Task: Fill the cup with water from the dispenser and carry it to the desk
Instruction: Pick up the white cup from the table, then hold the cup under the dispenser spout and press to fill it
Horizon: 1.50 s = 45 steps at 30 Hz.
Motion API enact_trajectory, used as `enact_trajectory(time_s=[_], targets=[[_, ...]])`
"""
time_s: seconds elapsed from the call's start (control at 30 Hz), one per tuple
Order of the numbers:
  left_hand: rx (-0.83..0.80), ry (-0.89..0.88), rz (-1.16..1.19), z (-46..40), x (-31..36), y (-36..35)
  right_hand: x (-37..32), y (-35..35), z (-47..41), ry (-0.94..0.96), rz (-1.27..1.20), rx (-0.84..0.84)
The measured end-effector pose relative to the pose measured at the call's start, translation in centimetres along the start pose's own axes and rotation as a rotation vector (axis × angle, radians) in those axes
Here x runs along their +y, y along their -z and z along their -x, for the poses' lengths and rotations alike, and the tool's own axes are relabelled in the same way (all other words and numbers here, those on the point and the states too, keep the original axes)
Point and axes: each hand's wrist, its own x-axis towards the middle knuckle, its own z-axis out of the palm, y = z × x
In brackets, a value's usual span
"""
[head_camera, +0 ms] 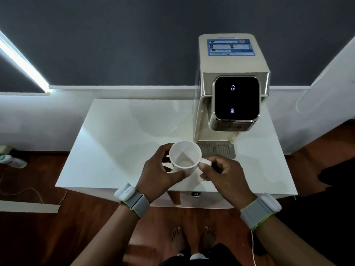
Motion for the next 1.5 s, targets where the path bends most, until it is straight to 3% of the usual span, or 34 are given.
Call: enact_trajectory(time_s=[0.47, 1.03, 1.5], targets=[[-0.128, -0.032, -0.029, -0.6, 3.3, -5.2, 1.4, 6.1, 1.3, -0.070, -0.057, 0.094], [-0.035, 0.007, -0.024, -4.7, 4.7, -9.2, 2.8, 9.1, -4.2, -0.081, -0.153, 0.117], [0.027, 0.051, -0.044, -5.1, 5.3, -10.2, 3.2, 9.6, -5.8, -0.076, -0.232, 0.019]])
